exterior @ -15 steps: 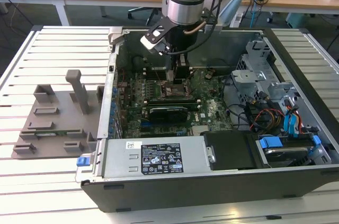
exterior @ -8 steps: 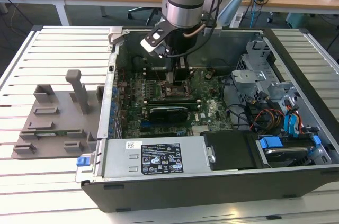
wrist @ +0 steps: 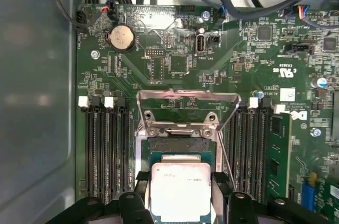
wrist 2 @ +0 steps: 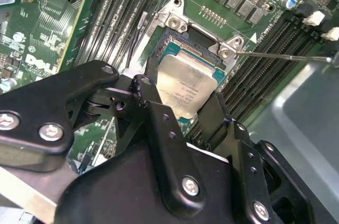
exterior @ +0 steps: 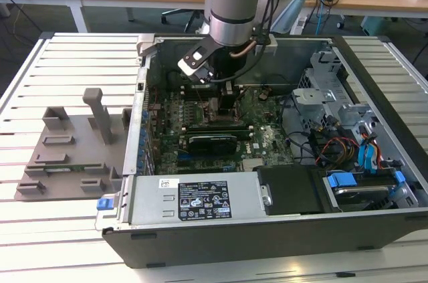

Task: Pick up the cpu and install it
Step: 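Place the cpu into insertion slot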

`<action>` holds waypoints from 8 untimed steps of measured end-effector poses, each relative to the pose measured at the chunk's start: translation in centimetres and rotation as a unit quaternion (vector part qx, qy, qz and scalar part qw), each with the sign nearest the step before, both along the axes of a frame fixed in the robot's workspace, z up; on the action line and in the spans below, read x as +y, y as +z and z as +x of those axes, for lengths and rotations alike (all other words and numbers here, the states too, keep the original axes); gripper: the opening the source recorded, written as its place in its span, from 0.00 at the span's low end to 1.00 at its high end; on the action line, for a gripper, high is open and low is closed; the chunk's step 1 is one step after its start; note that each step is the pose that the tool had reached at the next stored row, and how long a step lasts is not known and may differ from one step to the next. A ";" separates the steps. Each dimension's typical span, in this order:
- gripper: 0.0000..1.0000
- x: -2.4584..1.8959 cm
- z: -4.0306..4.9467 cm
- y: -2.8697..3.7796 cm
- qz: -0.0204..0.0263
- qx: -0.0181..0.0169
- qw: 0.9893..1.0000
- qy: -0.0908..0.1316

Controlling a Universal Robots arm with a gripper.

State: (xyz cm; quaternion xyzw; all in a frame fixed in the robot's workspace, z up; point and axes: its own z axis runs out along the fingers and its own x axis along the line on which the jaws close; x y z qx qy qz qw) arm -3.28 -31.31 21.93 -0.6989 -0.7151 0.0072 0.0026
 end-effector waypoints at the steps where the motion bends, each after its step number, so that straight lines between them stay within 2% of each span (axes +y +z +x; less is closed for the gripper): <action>1: 0.55 0.00 0.00 -0.21 0.000 0.000 1.000 0.000; 2: 0.55 0.00 0.03 -1.31 0.000 0.000 1.000 0.000; 3: 0.55 -0.05 0.25 -1.84 0.000 0.000 1.000 -0.001; 5: 0.55 -0.05 0.26 -1.85 0.000 0.000 1.000 -0.001; 6: 0.62 -0.05 0.26 -1.86 0.000 0.000 1.000 -0.001; 8: 0.62 -0.04 0.26 -1.86 0.000 0.000 1.000 -0.001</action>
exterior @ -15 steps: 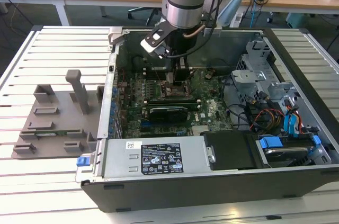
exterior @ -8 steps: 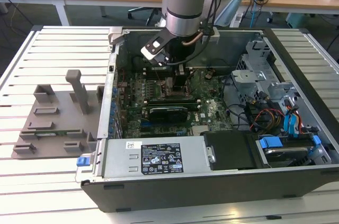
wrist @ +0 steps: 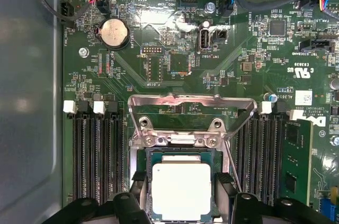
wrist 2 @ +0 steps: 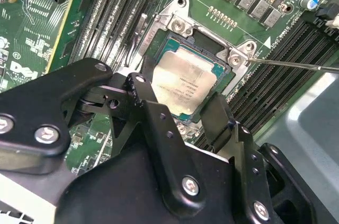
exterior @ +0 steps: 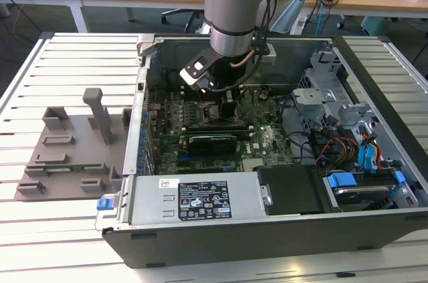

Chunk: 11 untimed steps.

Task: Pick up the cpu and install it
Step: 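Place the cpu into insertion slot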

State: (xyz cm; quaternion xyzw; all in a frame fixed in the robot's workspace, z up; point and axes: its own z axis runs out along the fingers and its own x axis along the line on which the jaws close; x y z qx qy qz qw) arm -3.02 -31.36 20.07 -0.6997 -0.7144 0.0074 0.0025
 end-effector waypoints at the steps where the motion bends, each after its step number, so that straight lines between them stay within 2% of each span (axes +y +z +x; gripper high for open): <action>1: 0.62 0.00 0.01 0.01 0.000 0.000 1.000 0.000; 11: 0.62 0.04 -0.06 0.53 -0.001 0.000 1.000 0.000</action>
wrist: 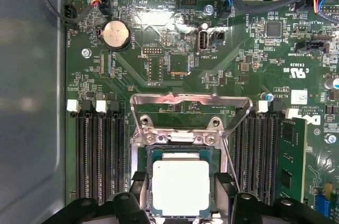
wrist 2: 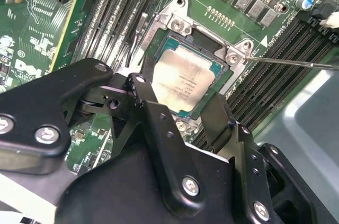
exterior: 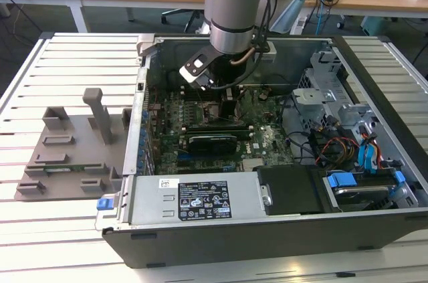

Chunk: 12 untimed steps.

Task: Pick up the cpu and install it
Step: 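Place the cpu into insertion slot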

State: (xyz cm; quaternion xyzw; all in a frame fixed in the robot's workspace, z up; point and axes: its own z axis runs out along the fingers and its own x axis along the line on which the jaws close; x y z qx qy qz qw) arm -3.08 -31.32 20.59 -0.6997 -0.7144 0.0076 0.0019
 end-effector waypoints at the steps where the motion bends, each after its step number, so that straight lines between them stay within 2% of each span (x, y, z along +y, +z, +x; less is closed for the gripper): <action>1: 0.62 0.00 -0.01 0.02 0.000 0.000 1.000 0.000; 7: 0.62 0.01 -0.01 -0.80 0.001 0.000 1.000 0.000; 12: 0.62 0.47 -0.01 -0.86 0.002 0.000 1.000 0.000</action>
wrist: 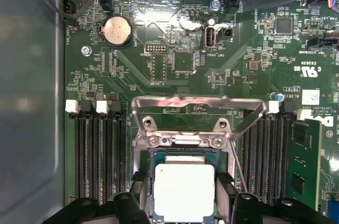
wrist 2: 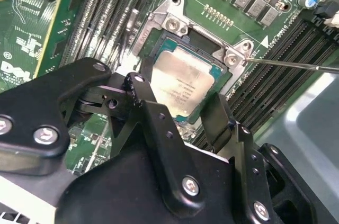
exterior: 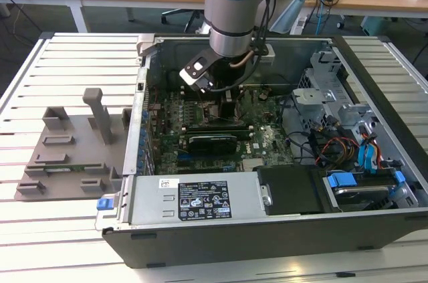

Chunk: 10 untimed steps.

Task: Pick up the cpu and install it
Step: 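Place the cpu into insertion slot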

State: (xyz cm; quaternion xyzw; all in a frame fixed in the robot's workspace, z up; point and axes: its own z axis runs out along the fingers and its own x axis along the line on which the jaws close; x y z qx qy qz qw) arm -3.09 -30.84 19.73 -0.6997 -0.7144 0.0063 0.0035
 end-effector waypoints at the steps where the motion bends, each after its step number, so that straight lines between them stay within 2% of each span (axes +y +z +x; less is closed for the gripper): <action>1: 0.62 0.04 0.00 0.01 0.000 0.000 1.000 0.000; 10: 0.62 -0.15 -0.01 0.09 -0.004 0.000 1.000 0.000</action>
